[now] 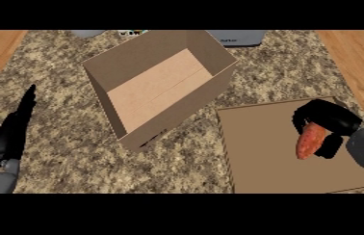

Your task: Pick the sweet potato from the tray and place it in the cardboard box

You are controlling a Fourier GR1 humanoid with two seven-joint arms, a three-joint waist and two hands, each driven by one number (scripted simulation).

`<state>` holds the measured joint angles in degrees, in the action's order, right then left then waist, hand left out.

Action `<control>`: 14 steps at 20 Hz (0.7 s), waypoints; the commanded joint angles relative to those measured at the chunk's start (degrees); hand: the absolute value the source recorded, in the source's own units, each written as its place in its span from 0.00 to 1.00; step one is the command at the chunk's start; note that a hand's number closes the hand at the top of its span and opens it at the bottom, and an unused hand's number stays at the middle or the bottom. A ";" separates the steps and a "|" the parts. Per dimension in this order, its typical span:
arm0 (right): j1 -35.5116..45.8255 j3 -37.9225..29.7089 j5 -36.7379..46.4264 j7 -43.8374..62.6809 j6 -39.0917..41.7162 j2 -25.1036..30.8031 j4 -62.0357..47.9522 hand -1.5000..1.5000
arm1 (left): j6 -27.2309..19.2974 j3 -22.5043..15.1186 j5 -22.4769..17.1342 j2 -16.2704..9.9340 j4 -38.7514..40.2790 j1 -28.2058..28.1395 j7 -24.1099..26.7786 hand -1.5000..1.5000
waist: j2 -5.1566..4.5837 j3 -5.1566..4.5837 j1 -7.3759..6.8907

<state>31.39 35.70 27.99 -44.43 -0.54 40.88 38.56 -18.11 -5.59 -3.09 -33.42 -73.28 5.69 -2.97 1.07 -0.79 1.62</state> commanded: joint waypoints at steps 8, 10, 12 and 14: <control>1.36 -8.62 -0.80 42.40 -16.35 -7.46 7.76 1.00 | -0.25 0.83 -0.01 -0.58 -0.54 -2.58 -0.33 0.50 | 1.10 0.34 1.82; 2.18 -8.49 0.44 47.58 -18.02 -8.08 13.36 1.00 | -0.33 1.13 0.02 -0.75 -0.66 -2.40 -0.53 0.50 | 1.21 0.35 2.37; 1.79 -8.62 1.95 50.72 -21.47 -8.01 19.80 1.00 | 0.72 2.19 -1.08 -1.46 -0.69 -3.21 -0.20 0.50 | 1.16 0.44 2.33; 4.09 -7.68 4.55 53.75 -21.71 -7.04 26.96 1.00 | -0.10 1.67 -0.01 -0.93 -0.07 -2.67 -0.14 0.50 | 1.11 0.41 2.59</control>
<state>33.53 27.67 29.51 1.79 -18.74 34.05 55.42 -18.48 -4.16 -3.19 -34.03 -73.32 3.12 -2.93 2.18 -0.58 4.04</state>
